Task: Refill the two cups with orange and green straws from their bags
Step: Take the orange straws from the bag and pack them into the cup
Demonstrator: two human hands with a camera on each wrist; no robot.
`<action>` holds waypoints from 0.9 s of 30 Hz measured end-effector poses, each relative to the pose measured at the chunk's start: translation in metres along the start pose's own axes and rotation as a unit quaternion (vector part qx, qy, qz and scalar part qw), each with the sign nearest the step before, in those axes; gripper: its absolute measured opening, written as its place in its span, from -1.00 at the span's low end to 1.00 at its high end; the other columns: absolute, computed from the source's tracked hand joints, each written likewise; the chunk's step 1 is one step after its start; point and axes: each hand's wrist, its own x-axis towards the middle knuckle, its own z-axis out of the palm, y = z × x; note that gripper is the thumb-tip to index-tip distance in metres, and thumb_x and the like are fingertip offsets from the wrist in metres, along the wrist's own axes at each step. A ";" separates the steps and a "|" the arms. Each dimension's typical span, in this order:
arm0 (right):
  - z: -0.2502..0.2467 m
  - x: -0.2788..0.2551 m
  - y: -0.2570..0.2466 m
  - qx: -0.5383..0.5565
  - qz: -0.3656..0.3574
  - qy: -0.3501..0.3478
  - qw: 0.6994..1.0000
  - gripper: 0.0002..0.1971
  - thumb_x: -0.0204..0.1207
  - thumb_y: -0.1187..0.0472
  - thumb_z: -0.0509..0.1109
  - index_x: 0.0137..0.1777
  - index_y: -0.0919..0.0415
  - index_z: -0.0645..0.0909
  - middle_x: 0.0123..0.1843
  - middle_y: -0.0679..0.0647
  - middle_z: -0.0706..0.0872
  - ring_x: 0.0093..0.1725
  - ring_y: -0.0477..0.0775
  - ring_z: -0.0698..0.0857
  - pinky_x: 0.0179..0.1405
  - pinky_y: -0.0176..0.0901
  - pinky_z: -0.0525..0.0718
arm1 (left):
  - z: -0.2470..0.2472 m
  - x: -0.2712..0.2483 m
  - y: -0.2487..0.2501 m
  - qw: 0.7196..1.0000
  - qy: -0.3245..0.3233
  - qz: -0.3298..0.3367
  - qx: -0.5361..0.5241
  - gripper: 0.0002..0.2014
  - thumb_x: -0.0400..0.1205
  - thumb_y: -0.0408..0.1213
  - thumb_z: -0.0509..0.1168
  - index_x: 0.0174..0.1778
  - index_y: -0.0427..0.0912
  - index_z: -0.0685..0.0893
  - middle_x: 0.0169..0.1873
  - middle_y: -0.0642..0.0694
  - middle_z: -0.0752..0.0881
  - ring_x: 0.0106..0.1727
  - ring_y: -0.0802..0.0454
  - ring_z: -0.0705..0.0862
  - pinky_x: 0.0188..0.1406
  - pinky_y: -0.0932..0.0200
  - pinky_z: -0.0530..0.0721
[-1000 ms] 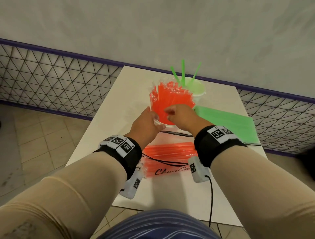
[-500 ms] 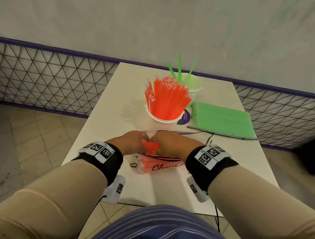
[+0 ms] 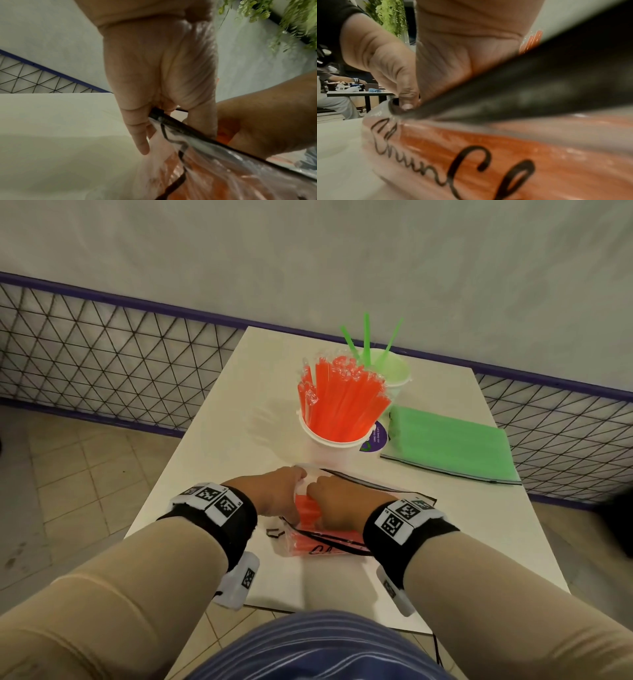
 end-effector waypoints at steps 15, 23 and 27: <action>-0.022 -0.015 0.007 0.128 -0.029 0.157 0.979 -0.90 0.47 0.29 0.37 -0.03 0.15 0.59 -0.04 0.11 0.69 -0.04 0.13 0.62 -0.15 -0.13 0.43 | 0.003 0.002 -0.009 0.997 0.022 0.007 -0.080 -0.15 0.23 -0.16 0.68 0.44 -0.01 0.46 0.20 -0.03 0.68 0.20 -0.07 0.66 0.29 -0.05 0.63; -0.077 -0.050 0.014 0.388 0.042 0.210 0.896 -0.71 0.58 0.12 0.44 0.28 -0.05 0.58 0.13 -0.18 0.71 0.06 -0.19 0.66 0.02 -0.26 0.56 | -0.012 -0.006 -0.003 0.999 0.046 0.004 -0.015 -0.54 0.48 0.10 0.48 0.27 0.09 0.60 0.32 -0.04 0.51 0.21 -0.03 0.55 0.15 0.09 0.54; -0.124 -0.073 0.023 0.507 0.066 0.307 0.803 -0.61 0.50 0.03 0.52 0.31 -0.08 0.59 0.19 -0.15 0.74 0.14 -0.10 0.71 0.25 -0.11 0.59 | -0.024 -0.006 0.010 0.975 0.195 0.014 -0.108 -0.68 0.48 0.00 0.51 -0.24 -0.17 0.60 -0.12 -0.09 0.63 -0.23 -0.05 0.63 -0.34 0.16 0.53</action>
